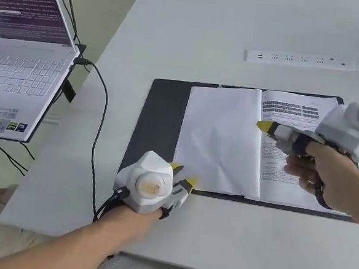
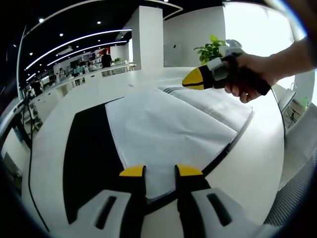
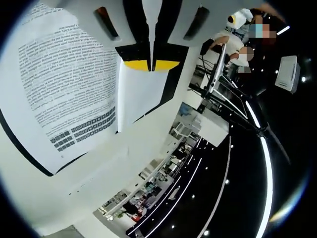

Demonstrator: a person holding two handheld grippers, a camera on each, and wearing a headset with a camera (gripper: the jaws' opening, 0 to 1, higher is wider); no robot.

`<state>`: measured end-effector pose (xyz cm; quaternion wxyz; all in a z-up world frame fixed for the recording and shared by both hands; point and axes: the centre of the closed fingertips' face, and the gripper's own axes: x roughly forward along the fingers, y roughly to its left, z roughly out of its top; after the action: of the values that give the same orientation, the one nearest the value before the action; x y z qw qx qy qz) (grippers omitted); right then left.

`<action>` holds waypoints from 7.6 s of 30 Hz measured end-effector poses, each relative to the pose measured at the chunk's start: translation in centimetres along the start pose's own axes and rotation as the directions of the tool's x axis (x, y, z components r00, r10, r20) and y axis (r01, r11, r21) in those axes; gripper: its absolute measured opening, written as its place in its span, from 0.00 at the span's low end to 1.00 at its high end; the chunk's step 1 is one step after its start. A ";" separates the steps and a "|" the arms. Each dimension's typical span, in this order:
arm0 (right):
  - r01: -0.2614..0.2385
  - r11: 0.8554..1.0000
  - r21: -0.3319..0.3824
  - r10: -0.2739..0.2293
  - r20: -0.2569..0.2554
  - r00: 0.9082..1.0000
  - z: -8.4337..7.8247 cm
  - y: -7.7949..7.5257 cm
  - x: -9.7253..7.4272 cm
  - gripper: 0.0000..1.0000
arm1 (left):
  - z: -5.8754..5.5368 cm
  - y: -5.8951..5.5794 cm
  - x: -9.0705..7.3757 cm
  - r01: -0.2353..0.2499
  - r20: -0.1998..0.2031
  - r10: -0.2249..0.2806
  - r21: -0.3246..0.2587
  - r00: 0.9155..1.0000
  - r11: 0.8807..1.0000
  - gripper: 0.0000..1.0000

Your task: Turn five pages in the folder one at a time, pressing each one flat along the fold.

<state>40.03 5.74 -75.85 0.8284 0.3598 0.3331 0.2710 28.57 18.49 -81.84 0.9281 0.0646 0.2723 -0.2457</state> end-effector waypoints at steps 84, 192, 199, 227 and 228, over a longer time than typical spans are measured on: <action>-0.016 0.942 0.336 0.018 -0.003 1.000 5.8 -6.1 8.7 0.00 | 0.0 0.1 0.2 -0.014 -0.003 0.014 -0.027 1.000 1.000 0.22; -0.106 0.936 0.337 0.210 -0.290 0.933 -13.4 -0.4 -7.2 0.00 | 0.0 0.2 0.0 -0.025 0.010 0.026 -0.031 1.000 0.999 0.22; -0.102 0.946 0.306 0.213 -0.356 0.910 -15.9 0.3 -9.0 0.00 | 0.0 0.1 0.0 -0.025 0.004 0.025 -0.027 1.000 0.999 0.22; 0.067 0.944 -0.324 -0.101 -0.088 0.991 -9.7 1.4 -20.9 0.29 | 2.6 -1.7 -5.0 -0.007 -0.118 -0.010 -0.142 0.993 0.990 0.34; 0.088 0.929 -0.359 -0.121 -0.071 0.990 -9.4 1.3 -21.4 0.32 | 3.1 -1.9 -5.5 -0.007 -0.101 -0.008 -0.139 0.995 0.990 0.37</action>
<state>19.24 -4.37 -72.05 0.8766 0.1733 0.3353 0.2984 25.06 18.40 -76.25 0.9152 0.0122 0.3356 -0.2228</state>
